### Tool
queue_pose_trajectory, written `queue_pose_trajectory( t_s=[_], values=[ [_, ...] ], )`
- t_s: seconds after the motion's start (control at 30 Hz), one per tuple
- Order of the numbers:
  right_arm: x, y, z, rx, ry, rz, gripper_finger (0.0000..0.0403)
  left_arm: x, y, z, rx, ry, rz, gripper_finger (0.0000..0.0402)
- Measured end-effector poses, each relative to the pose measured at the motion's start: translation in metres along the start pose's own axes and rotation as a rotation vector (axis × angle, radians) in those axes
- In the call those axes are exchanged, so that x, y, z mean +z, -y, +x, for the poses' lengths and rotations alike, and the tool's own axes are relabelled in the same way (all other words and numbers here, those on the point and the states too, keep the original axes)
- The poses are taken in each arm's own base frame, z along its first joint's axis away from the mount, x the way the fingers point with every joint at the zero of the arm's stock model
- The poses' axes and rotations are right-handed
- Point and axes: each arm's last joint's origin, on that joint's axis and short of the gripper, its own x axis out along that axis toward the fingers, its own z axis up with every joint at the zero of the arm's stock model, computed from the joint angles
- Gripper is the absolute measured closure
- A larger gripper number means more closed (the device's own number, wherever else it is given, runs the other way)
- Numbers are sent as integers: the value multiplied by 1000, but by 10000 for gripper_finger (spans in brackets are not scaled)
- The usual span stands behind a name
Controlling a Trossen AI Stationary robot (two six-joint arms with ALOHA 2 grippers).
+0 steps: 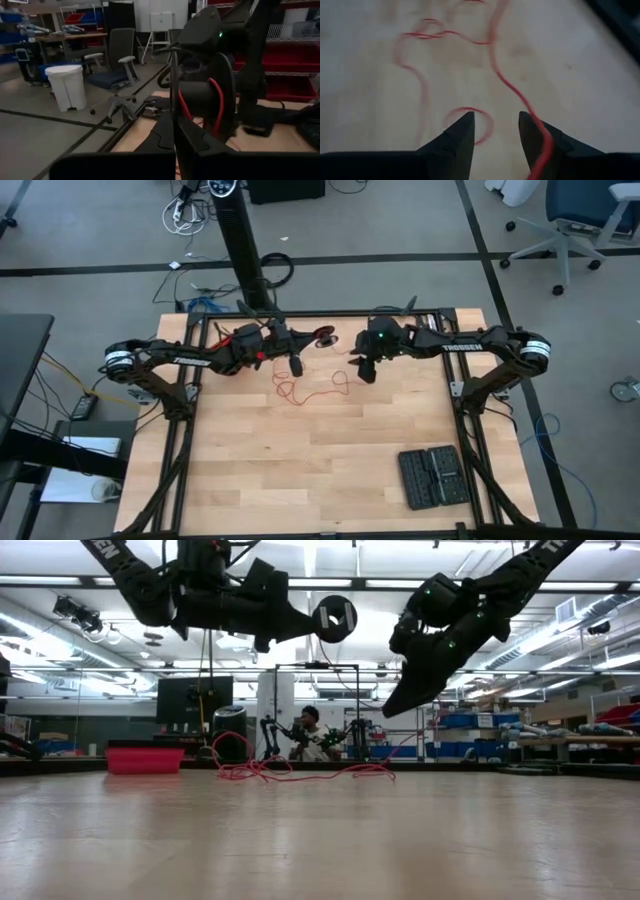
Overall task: Coil cords
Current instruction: Coil the wire to the spool
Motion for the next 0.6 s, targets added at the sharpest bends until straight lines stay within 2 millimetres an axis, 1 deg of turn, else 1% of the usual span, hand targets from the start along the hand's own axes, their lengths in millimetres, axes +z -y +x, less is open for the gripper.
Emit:
queue_pose_trajectory(
  t_s=[0.13,0.3,0.4,0.43,0.53,0.6],
  values=[
    [-3,5,-1,-169,-36,18,251,3,0,2,-8,5,-13,402],
    [-13,6,-2,-255,-150,5,251,10,1,5,-41,32,-21,402],
    [-18,10,-4,-398,-207,16,251,15,1,6,-47,51,-39,402],
    [-19,11,-5,-418,-218,15,251,14,1,6,-47,50,-42,401],
    [-17,9,-7,-372,-214,4,251,13,1,6,-47,33,-63,402],
    [-14,6,-11,-294,-180,2,251,11,1,6,-47,15,-67,402]
  ],
)
